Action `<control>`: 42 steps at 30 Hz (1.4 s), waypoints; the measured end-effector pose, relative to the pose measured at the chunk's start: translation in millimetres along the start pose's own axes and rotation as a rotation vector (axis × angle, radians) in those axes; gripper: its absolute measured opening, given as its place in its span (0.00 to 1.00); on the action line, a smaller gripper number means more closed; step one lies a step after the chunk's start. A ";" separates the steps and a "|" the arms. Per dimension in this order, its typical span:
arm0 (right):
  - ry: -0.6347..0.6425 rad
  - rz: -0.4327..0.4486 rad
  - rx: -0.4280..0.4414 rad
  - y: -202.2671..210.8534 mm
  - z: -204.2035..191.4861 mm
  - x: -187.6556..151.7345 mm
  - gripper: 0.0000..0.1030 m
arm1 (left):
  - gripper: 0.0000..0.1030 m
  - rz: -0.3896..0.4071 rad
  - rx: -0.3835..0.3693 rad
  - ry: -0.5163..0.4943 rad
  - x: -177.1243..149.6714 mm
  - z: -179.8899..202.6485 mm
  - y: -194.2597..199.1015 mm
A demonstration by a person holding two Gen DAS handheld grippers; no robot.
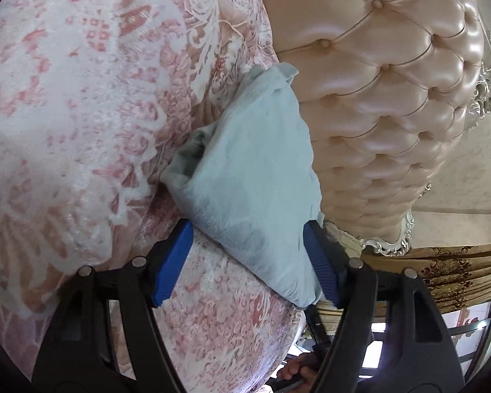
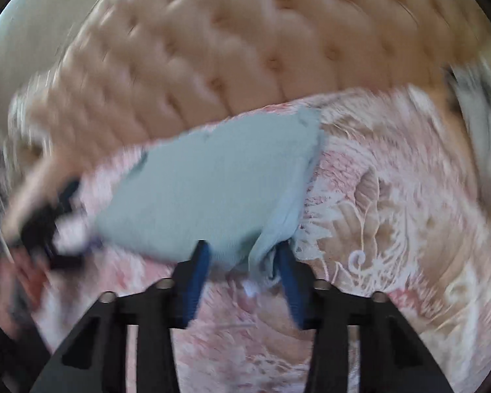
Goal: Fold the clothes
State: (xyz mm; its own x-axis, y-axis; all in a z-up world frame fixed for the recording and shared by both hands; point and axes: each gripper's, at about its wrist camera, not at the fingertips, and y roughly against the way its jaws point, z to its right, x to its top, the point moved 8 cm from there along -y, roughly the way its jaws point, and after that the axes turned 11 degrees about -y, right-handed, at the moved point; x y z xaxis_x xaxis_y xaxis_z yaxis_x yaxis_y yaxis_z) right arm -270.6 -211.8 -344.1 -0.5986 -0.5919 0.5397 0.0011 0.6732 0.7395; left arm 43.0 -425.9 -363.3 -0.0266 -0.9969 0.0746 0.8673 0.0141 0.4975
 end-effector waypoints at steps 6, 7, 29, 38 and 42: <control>0.057 -0.013 -0.029 4.9 9.8 -10.7 0.35 | 0.70 0.012 0.014 -0.024 -1.0 0.4 -1.9; 0.066 -0.003 -0.034 5.1 11.0 -9.2 0.35 | 0.70 0.012 0.017 -0.029 -1.0 0.6 -2.8; -0.154 0.117 -0.176 46.6 70.9 13.5 0.09 | 0.70 0.005 0.010 -0.001 0.0 -0.1 -4.5; -0.404 0.210 -0.153 76.2 119.4 19.8 0.15 | 0.70 0.042 0.020 0.035 5.8 1.3 -17.3; -0.451 0.188 0.000 73.6 104.0 21.4 0.17 | 0.06 0.044 0.115 -0.109 12.0 11.2 -15.3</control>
State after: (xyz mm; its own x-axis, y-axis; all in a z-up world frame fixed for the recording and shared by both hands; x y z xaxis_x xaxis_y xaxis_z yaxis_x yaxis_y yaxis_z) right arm -366.7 -128.8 -319.9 -0.8752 -0.2092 0.4361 0.1425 0.7501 0.6458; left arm 23.9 -437.2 -360.4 -0.0486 -0.9809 0.1885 0.8065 0.0728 0.5867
